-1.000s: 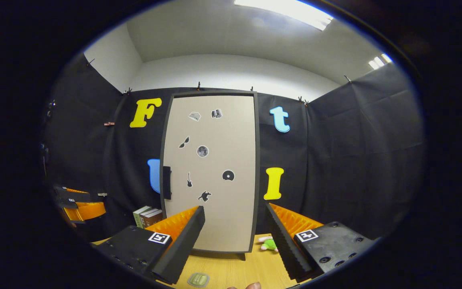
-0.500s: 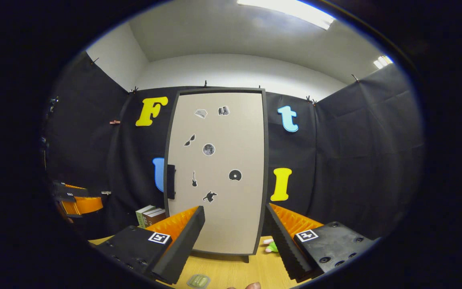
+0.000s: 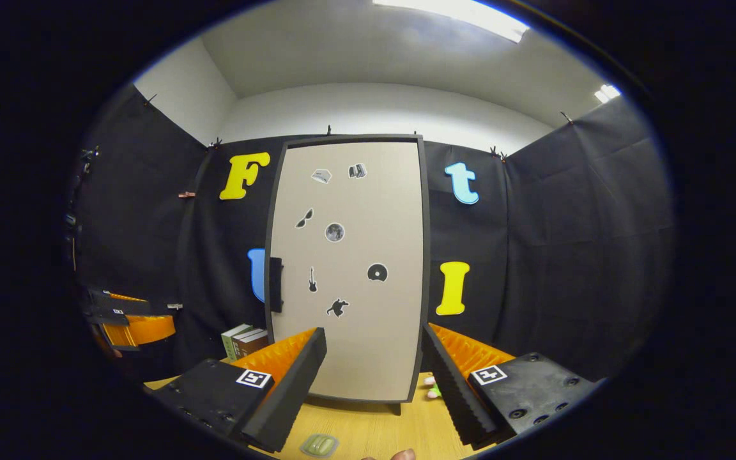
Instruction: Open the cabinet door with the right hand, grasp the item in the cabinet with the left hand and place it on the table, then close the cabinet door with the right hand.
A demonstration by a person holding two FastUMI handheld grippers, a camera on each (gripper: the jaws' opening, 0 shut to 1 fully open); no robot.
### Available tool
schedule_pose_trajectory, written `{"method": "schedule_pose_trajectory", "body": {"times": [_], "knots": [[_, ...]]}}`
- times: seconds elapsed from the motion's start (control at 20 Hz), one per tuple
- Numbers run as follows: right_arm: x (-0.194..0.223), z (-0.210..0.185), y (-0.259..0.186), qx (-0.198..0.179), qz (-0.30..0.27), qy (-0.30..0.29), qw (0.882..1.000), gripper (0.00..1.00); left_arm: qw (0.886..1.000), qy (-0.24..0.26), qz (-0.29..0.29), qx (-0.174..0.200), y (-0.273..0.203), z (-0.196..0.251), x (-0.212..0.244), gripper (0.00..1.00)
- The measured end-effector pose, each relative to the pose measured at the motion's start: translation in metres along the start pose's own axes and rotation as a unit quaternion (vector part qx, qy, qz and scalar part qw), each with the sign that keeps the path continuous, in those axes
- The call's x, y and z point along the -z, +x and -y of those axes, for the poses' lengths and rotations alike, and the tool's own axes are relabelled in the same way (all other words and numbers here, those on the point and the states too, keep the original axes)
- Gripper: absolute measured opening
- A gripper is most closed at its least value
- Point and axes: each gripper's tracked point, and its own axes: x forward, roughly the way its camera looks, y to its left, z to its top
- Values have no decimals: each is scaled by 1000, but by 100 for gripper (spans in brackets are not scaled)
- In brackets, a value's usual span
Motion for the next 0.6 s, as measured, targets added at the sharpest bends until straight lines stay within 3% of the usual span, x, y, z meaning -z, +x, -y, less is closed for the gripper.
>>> {"method": "schedule_pose_trajectory", "body": {"times": [0.45, 0.6], "knots": [[0, 19, 7, -28, -5, 0, 1000, 97, 1000, -3, 6, -22, 8, 24, -3, 97], [-5, 47, 15, -31, 7, -3, 999, 97, 999, 8, 23, -37, 15, 44, -13, 97]]}}
